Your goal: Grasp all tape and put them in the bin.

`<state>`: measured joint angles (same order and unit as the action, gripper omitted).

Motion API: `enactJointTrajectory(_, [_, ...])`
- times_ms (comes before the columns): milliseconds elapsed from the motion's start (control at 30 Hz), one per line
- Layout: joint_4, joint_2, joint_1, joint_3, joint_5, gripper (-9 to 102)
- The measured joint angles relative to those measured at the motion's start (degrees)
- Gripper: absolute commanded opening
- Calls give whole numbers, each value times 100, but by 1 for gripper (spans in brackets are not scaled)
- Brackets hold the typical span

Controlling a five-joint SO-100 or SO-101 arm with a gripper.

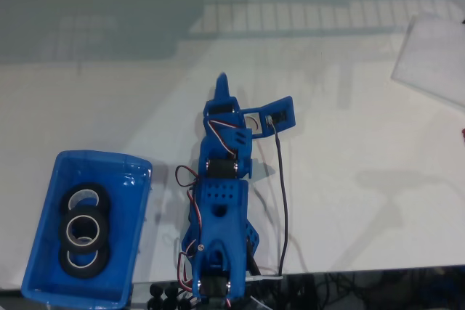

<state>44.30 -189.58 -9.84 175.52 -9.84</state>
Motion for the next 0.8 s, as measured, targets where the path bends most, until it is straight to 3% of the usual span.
enactJointTrajectory(800, [53, 0, 0, 0, 53, 0])
